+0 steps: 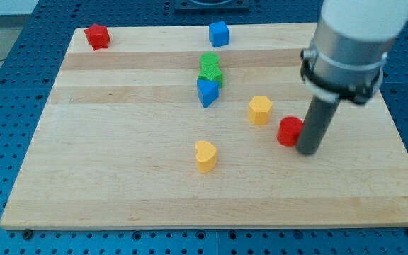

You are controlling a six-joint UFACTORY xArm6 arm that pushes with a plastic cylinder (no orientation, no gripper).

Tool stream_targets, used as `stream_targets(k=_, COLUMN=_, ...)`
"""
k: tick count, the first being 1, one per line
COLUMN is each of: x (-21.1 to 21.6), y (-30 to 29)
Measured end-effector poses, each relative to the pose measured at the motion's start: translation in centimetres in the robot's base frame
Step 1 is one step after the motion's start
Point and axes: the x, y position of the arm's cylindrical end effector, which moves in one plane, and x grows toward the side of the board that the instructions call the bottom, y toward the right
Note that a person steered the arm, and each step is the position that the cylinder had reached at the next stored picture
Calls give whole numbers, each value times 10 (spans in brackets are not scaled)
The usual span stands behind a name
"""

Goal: Place the red circle parallel to the green circle

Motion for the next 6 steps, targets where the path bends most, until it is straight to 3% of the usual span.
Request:
stream_targets(k=1, x=-51, y=11)
stream_targets(k=2, x=2, y=4)
stream_targets(k=3, x=6, y=-42)
stream_targets(k=6, x=-106, y=-28)
